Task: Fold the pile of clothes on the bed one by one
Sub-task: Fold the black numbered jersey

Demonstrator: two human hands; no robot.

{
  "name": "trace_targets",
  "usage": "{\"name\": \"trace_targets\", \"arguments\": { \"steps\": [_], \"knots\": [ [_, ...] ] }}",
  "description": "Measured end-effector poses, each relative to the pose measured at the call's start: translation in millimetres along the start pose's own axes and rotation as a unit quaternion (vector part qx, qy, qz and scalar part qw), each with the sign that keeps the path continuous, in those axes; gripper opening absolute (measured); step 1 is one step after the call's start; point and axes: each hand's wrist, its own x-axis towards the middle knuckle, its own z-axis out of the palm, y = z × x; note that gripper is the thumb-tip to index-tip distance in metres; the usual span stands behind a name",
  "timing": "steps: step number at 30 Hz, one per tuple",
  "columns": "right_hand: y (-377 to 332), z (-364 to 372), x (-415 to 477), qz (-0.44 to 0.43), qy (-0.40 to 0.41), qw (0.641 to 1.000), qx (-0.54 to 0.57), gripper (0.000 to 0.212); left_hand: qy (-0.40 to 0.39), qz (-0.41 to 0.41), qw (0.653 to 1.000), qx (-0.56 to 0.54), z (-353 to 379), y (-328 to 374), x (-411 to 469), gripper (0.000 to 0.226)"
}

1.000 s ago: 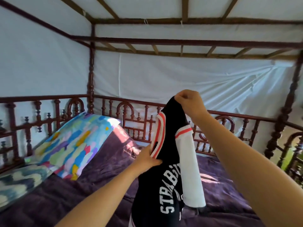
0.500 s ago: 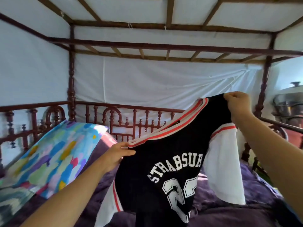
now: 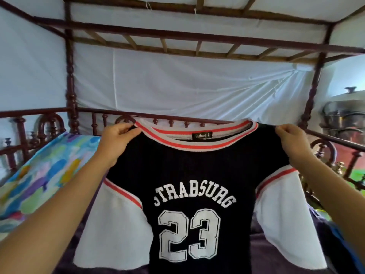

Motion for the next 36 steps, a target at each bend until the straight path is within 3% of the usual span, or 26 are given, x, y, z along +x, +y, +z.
{"name": "trace_targets", "arguments": {
  "steps": [2,6,11,14,15,16,18,19,20,21,23,25,27,29,31,36],
  "knots": [
    [29,8,-13,0.015,-0.061,0.996,-0.071,0.026,-0.055,-0.022,0.992,0.113,3,-25,-11,0.008],
    [105,24,-64,0.102,-0.161,0.974,-0.119,0.033,-0.192,-0.12,0.953,0.2,3,-86,-56,0.02],
    [213,38,-155,0.215,-0.306,0.904,-0.207,0.04,-0.427,-0.177,0.827,0.319,-5,-150,-118,0.036],
    [251,47,-184,0.208,-0.381,0.87,-0.235,0.036,-0.479,-0.228,0.756,0.383,-5,-185,-145,0.042],
    [256,51,-185,0.2,-0.386,0.88,-0.193,0.039,-0.48,-0.229,0.741,0.41,-2,-196,-150,0.043],
    [252,56,-177,0.296,-0.468,0.823,-0.13,0.04,-0.476,-0.228,0.729,0.436,3,-205,-152,0.044],
    [265,76,-161,0.11,-0.459,0.845,-0.249,0.023,-0.445,-0.255,0.715,0.475,17,-214,-143,0.043],
    [265,84,-147,0.129,-0.457,0.839,-0.266,0.013,-0.404,-0.299,0.736,0.454,27,-218,-133,0.04],
    [264,99,-136,0.208,-0.439,0.842,-0.236,0.017,-0.346,-0.346,0.769,0.412,38,-221,-120,0.036],
    [267,114,-119,0.185,-0.384,0.873,-0.239,0.024,-0.279,-0.368,0.809,0.363,50,-224,-103,0.027],
    [271,142,-73,0.242,-0.29,0.887,-0.264,0.026,-0.126,-0.325,0.886,0.305,74,-230,-60,0.008],
    [267,169,-38,0.262,-0.187,0.932,-0.168,0.023,-0.06,-0.266,0.927,0.258,97,-231,-23,0.031],
    [262,193,-29,0.284,-0.178,0.941,-0.048,0.044,-0.103,-0.25,0.94,0.21,117,-237,-11,0.072],
    [268,206,-52,0.253,-0.233,0.936,-0.07,0.074,-0.171,-0.273,0.915,0.241,128,-257,-28,0.097],
    [293,209,-101,0.245,-0.302,0.916,-0.095,0.081,-0.224,-0.326,0.874,0.284,132,-284,-74,0.1],
    [363,168,-248,0.456,-0.374,0.786,-0.185,0.072,-0.217,-0.544,0.729,0.355,110,-336,-217,0.079]
  ]
}}
